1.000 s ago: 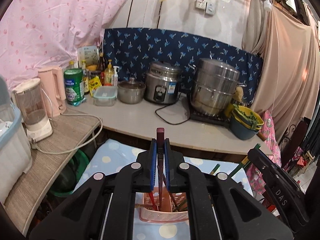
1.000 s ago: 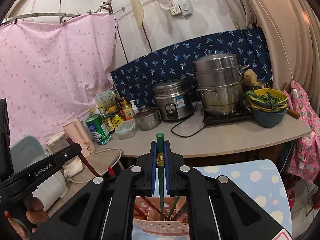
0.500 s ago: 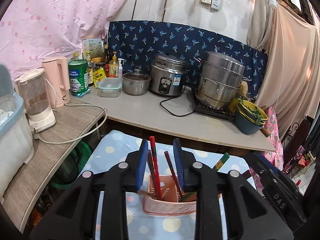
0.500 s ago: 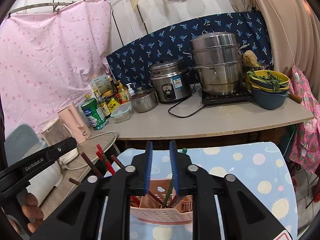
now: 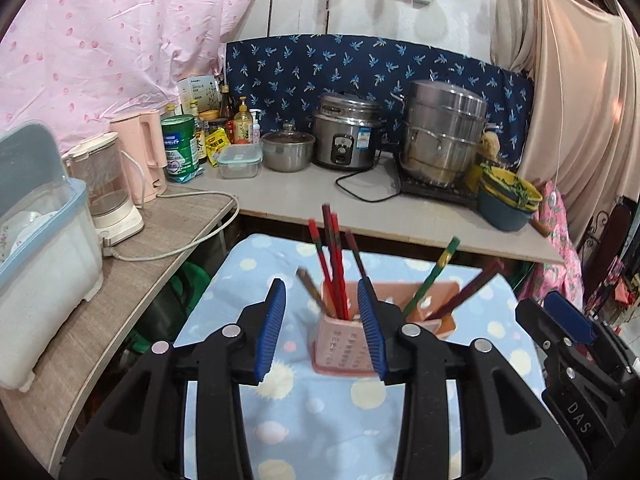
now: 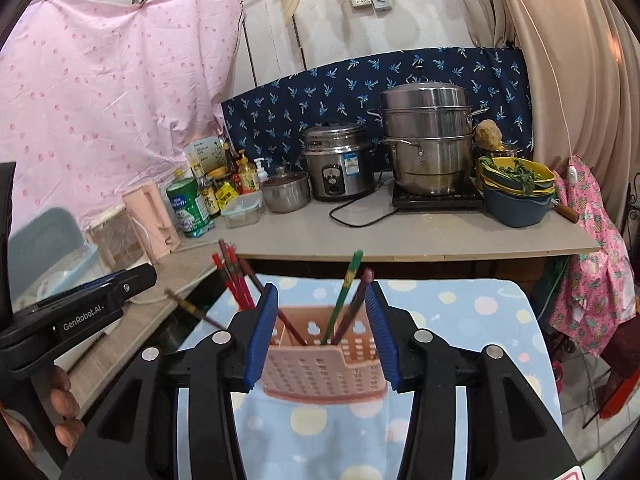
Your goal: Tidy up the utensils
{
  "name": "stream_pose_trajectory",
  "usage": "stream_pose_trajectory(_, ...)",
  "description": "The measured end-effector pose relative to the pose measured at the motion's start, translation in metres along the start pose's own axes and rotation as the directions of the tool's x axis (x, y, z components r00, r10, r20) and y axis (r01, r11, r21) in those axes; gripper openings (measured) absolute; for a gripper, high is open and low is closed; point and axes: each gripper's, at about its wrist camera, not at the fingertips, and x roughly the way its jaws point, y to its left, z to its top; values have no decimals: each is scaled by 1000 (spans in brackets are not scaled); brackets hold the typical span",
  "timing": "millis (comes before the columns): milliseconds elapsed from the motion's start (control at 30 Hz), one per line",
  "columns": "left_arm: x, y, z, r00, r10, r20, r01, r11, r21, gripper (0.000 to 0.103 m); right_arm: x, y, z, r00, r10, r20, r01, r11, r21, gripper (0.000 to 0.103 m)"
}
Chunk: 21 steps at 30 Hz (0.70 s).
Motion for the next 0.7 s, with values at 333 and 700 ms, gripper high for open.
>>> stream_pose_trajectory(333, -16, 2, -65, 994, 53, -93, -50, 998, 32, 50, -31, 13, -60, 996, -23, -81, 20, 999, -36, 52)
stream_pose_trajectory(700, -27, 6, -107, 987, 69, -149, -65, 997, 31, 62, -47, 15, -103, 987, -53, -149, 54, 999, 2, 61)
